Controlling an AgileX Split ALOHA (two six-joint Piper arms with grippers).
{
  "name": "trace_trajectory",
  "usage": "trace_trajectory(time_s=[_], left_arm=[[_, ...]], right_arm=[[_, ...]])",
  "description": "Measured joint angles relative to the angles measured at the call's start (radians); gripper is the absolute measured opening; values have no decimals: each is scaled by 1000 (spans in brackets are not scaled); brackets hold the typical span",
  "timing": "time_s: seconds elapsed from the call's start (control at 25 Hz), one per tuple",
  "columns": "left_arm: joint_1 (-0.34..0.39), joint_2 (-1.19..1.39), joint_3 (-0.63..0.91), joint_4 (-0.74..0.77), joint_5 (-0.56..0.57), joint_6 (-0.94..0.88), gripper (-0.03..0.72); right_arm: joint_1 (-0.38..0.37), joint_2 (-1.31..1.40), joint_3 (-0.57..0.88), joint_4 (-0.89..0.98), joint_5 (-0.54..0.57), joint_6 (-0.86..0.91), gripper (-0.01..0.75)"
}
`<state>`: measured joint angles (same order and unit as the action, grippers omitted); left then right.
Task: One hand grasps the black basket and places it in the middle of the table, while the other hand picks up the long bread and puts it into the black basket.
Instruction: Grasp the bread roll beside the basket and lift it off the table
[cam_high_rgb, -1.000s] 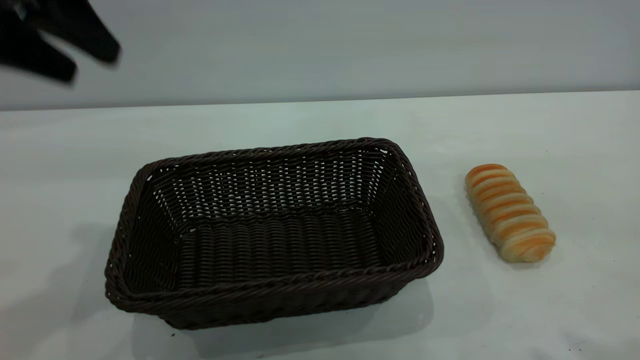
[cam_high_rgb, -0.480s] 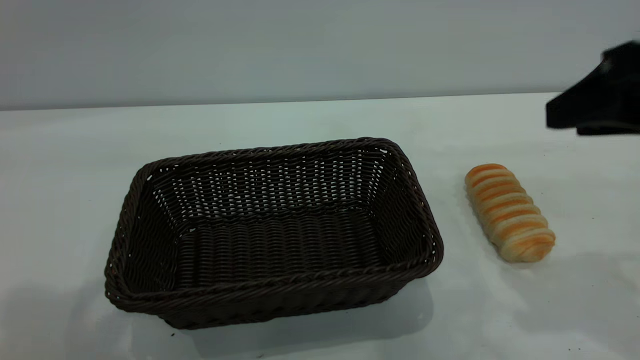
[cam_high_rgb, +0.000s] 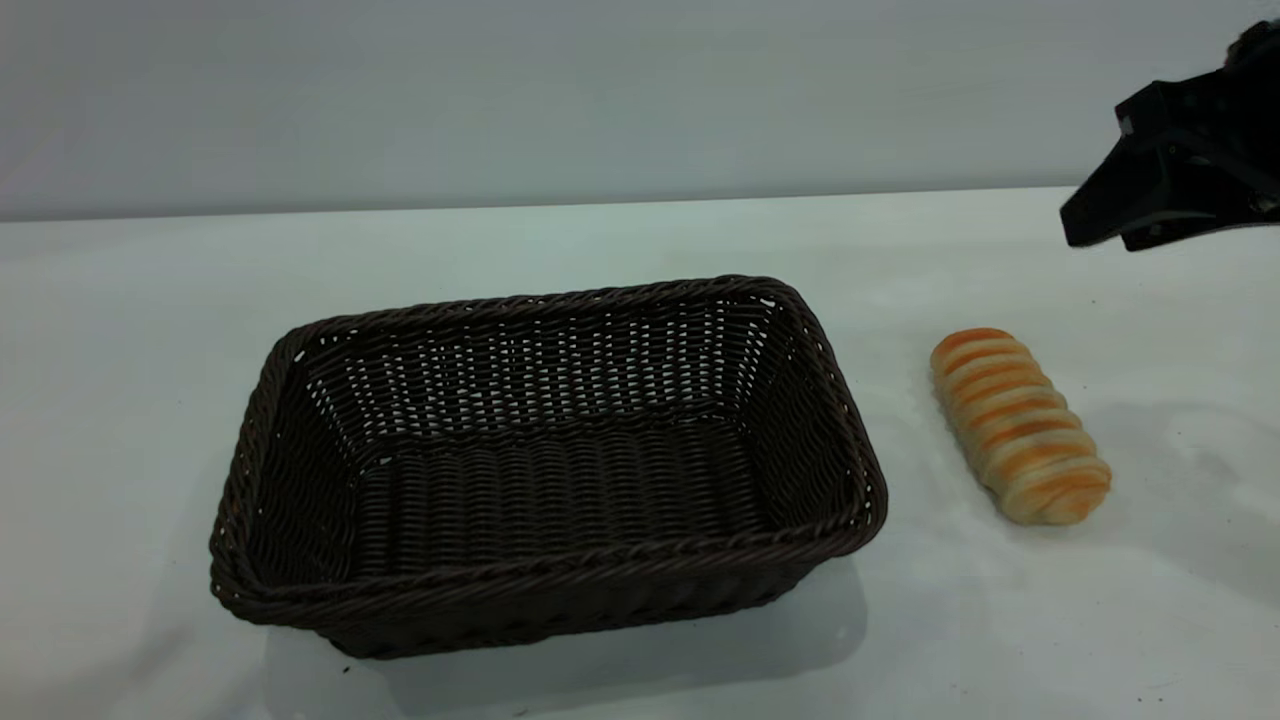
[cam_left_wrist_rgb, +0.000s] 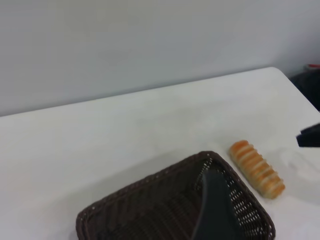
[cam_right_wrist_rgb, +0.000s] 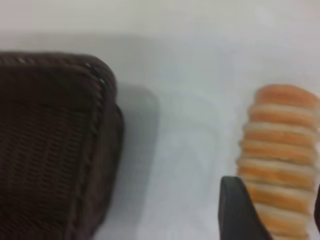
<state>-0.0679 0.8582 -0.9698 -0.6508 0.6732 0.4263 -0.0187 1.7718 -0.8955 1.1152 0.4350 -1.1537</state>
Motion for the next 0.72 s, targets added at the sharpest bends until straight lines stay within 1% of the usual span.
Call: trace_trajectory(time_s=[0.16,0.24,0.32,0.48,0.72], left_arm=[[0,-1,3,0,33,0,576],[0,-1,3,-1,39,6,576],[0,-1,3,-8,41,19,576],[0,-1,3,-25,44,43,575],[0,-1,3,-25,53,45,576]], right_arm=[[4,91,-102,-351,52,306,356],[21,140,-123,-471,53,396,356],[53,186,-124,-530,27,433,356],[107,253,-131,-555,-39,447,356],[111,343,-212,-560,-21,450,356]])
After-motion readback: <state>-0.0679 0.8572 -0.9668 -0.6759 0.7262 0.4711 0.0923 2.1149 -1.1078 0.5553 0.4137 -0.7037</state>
